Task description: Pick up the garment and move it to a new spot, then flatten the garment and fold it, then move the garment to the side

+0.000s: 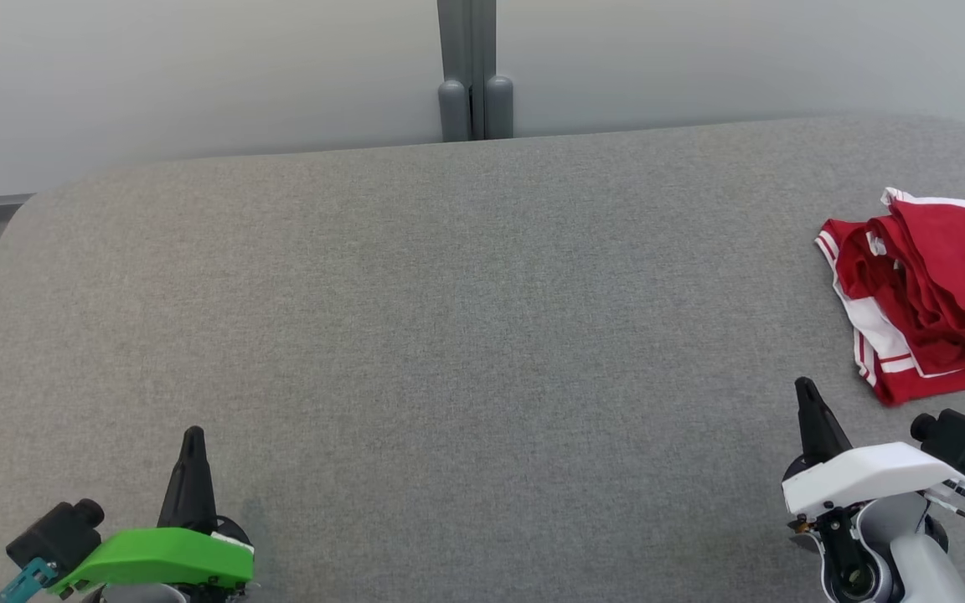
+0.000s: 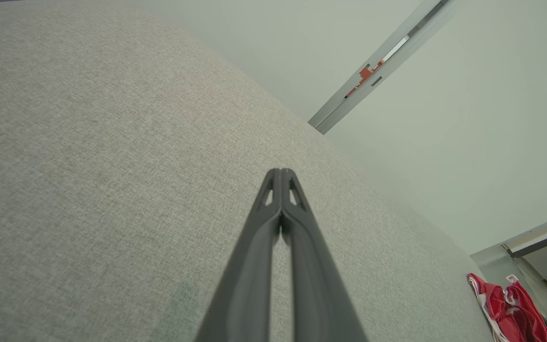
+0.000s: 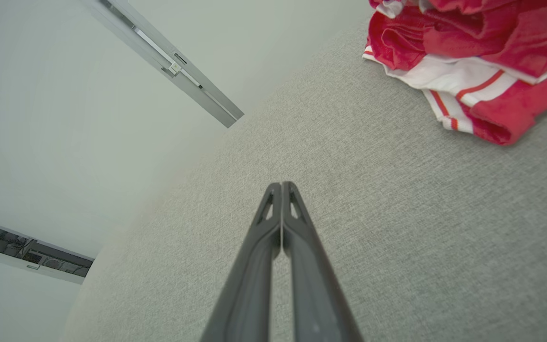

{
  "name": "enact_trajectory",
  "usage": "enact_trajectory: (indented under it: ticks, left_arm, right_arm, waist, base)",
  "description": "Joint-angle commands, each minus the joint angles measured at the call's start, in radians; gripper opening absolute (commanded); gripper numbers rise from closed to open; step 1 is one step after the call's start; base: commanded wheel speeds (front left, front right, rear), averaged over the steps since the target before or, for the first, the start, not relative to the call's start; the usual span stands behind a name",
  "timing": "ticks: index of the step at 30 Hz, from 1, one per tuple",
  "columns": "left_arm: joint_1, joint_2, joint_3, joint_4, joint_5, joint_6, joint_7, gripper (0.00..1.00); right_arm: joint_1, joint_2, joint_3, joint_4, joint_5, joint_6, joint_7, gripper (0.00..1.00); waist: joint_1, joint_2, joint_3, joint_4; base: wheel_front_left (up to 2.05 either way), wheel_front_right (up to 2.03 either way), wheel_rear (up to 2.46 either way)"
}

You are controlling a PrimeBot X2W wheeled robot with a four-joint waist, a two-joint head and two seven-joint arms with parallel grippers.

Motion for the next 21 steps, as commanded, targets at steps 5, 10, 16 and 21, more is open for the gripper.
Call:
enact_trajectory:
  ticks: [5, 10, 16, 21]
  left_arm:
    - [-0.036, 0.005, 0.012, -0.016, -0.09, -0.006, 0.021, 0.0]
    - [-0.041, 0.006, 0.018, -0.017, -0.151, -0.007, 0.037, 0.0]
    - [-0.046, 0.006, 0.025, -0.017, -0.22, -0.009, 0.057, 0.0]
    - [-0.05, 0.007, 0.03, -0.018, -0.277, -0.01, 0.072, 0.0]
  right_arm:
    - [-0.004, -0.006, -0.006, -0.027, 0.093, 0.0, 0.018, 0.0]
    - [-0.002, -0.007, -0.01, -0.035, 0.156, 0.0, 0.03, 0.0]
    - [0.001, -0.007, -0.013, -0.043, 0.23, 0.0, 0.045, 0.0]
    - [0.004, -0.008, -0.016, -0.051, 0.29, 0.0, 0.057, 0.0]
  waist:
    - [0.0, 0.0, -0.002, -0.001]
    - [0.0, 0.0, -0.003, -0.002]
    - [0.0, 0.0, -0.005, -0.003]
    - [0.0, 0.0, -0.007, -0.004]
  base:
    - [0.0, 0.0, 0.0]
    - [0.0, 0.0, 0.0]
    - [0.0, 0.0, 0.0]
    - [0.0, 0.0, 0.0]
